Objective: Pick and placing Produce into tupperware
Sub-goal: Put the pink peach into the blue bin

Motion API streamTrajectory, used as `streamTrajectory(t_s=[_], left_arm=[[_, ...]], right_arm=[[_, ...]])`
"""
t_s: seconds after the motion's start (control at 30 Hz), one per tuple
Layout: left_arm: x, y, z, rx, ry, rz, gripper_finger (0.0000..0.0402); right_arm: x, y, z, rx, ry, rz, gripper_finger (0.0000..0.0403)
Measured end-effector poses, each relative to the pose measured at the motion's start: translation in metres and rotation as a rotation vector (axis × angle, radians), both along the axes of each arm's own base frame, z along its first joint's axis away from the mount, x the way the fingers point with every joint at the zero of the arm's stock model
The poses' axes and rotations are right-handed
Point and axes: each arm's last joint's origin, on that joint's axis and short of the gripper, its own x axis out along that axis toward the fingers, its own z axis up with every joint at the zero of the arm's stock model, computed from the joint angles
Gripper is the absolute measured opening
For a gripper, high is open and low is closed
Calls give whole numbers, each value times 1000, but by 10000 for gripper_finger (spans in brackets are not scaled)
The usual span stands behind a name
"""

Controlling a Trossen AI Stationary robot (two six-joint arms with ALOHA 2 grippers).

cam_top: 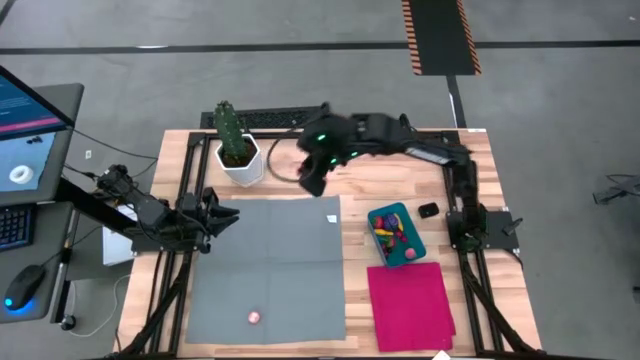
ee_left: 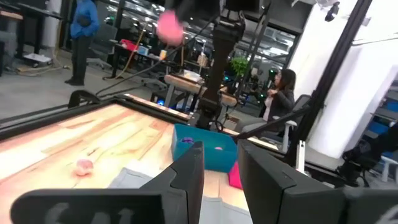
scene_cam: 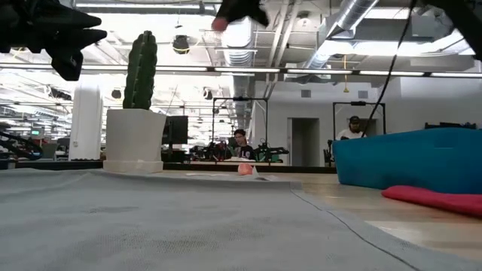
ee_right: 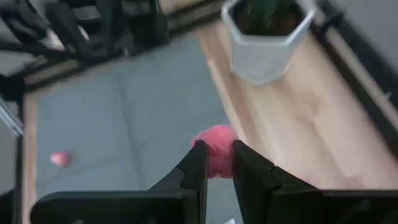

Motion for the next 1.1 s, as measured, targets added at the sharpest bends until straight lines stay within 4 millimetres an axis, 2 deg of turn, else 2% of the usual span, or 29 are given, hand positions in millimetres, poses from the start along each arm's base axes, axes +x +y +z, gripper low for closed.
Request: streamTrajectory(t_s=[0.13,0.27,0.43,0.57,0.8,0.9,1.0,1.1], left_arm=[[0,0,1,8,-6,-12,87],[0,0,1,-35,-15,-18,87],[0,-1,1,-29,-14,-43,87],[0,-1,0,-28,-8,-43,87],[0,0,0,-32,-5,-15,87],[0,0,0,-26,-4,-12,87],[0,0,0,-26,-4,-7,87],[0,0,0,-29,-8,-7,87]], right_arm=[[-34,5,42,-33,-108,-15,82],[-66,14,75,-49,-204,-4,82],[-103,28,101,-63,-253,31,82],[-128,48,114,-72,-272,50,82],[-170,85,130,-155,-291,55,82],[-182,103,129,-177,-297,62,82],[-177,122,117,-166,-322,122,82],[-156,136,93,-150,-359,219,82]])
